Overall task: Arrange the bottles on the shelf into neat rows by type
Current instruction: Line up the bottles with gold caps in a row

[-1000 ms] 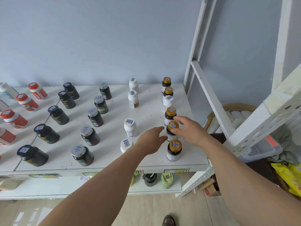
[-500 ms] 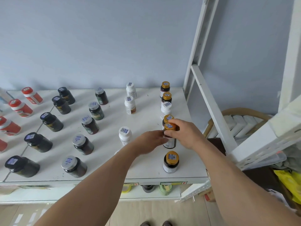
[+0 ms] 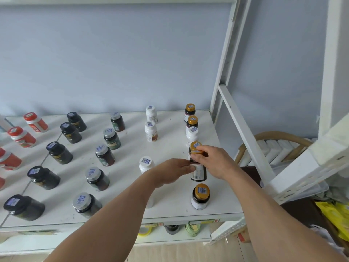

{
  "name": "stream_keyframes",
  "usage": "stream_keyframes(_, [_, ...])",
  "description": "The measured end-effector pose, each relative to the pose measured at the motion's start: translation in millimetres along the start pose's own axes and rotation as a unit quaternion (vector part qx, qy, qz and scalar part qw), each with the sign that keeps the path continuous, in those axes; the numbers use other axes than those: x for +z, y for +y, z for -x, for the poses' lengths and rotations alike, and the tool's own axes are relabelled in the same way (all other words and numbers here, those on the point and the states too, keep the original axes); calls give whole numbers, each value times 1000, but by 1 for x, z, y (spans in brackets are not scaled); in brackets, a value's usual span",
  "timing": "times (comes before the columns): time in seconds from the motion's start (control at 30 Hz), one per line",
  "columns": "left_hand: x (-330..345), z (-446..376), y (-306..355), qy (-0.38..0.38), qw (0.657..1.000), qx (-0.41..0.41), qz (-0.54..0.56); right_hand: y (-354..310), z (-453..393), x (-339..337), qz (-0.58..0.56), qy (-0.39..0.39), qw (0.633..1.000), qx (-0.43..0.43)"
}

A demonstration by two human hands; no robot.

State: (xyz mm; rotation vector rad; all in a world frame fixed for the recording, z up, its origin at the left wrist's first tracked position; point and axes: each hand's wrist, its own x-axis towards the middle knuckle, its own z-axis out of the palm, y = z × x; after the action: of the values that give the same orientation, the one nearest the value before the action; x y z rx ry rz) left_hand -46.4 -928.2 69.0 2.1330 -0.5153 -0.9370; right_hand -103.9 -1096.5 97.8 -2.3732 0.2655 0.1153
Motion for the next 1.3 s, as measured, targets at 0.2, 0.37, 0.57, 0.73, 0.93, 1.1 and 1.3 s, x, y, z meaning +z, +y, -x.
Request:
stream_keyframes(0.2, [0, 1, 6, 0, 1000, 12, -25, 1, 1, -1, -2, 1, 1000, 4])
stream_keyframes(0.37, [0, -3, 10, 27, 983, 34, -180, 8, 3, 2, -29, -17, 999, 9])
stream_keyframes(0.57, [-1, -12, 4, 52, 949, 16, -310, 20, 5, 12, -44, -39, 998, 28])
stream_keyframes(0.73, [-4, -15, -1, 58, 945, 15, -321, 27, 6, 17, -62, -61, 995, 44])
stream_keyframes(0.93, [-10, -19, 3, 73, 949, 25, -305, 24, 3, 8, -86, 2, 996, 37])
stream_keyframes(1.1, [-16, -28, 9, 97, 959, 18, -267, 12, -20, -1, -44, 74, 996, 34])
stream_keyframes(1.3, [-23, -44, 10, 99, 966, -8, -239, 12, -47, 3, -15, -11, 999, 34])
